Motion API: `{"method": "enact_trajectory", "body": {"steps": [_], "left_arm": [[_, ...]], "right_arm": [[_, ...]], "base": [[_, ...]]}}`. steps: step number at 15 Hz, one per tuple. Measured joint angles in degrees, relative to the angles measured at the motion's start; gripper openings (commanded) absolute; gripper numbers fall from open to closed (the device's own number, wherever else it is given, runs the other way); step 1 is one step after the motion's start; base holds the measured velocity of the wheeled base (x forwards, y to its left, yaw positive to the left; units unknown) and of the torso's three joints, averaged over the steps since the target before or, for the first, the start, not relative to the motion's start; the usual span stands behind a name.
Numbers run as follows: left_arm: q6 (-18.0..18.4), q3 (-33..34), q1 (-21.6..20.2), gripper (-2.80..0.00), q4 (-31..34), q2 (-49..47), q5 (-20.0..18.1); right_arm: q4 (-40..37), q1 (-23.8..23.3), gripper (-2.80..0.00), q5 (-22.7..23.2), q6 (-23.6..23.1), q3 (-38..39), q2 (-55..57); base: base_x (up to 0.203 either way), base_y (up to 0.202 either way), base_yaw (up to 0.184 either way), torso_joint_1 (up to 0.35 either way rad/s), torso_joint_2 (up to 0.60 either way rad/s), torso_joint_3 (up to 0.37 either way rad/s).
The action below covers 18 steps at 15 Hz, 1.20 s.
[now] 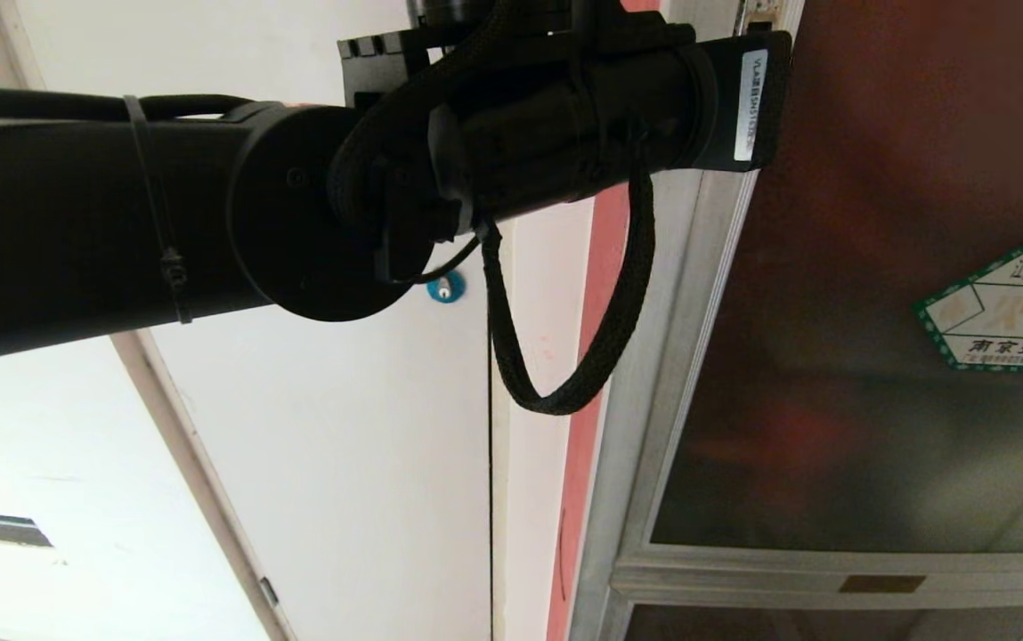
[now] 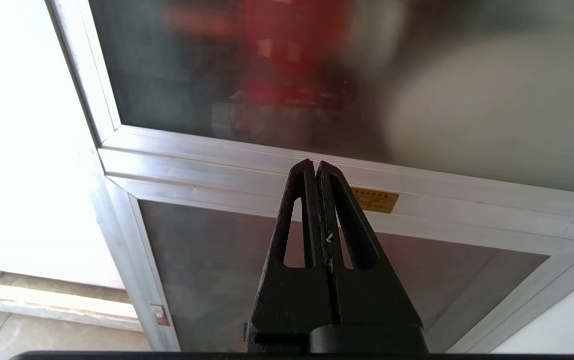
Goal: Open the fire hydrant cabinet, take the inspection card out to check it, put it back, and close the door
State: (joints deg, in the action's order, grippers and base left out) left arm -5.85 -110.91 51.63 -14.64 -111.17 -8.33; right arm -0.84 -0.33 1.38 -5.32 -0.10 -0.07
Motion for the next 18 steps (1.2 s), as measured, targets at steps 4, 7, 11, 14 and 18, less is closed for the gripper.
{"method": "enact_trajectory", "body": {"steps": [4, 7, 11, 14, 18], "left_arm": [[0.8, -0.2, 0.2, -2.80, -0.3, 0.4, 0.1], [2.3, -0.2, 1.0, -2.80, -0.2, 1.1, 0.2], [3.8, -0.2, 3.1, -2.80, 0.0, 2.4, 0.9], [3.8, 0.0, 4.4, -2.80, 0.3, 3.0, 2.0], [3.9, 2.1, 4.9, -2.80, -1.6, 3.6, 2.0]], "right_arm": [[0.0, 0.0, -2.80, 0.0, 0.0, 0.0, 0.0], [0.0, 0.1, -2.80, 0.0, 0.0, 0.0, 0.0], [0.0, 0.1, -2.80, 0.0, 0.0, 0.0, 0.0], [-0.1, 0.2, -2.80, 0.0, 0.0, 0.0, 0.0], [-0.1, 0.2, -2.80, 0.0, 0.0, 0.0, 0.0]], "base": [[0.000, 0.000, 0.000, 0.000, 0.00, 0.000], [0.000, 0.000, 0.000, 0.000, 0.00, 0.000], [0.000, 0.000, 0.000, 0.000, 0.00, 0.000], [0.000, 0.000, 0.000, 0.000, 0.00, 0.000], [0.000, 0.000, 0.000, 0.000, 0.00, 0.000]]}}
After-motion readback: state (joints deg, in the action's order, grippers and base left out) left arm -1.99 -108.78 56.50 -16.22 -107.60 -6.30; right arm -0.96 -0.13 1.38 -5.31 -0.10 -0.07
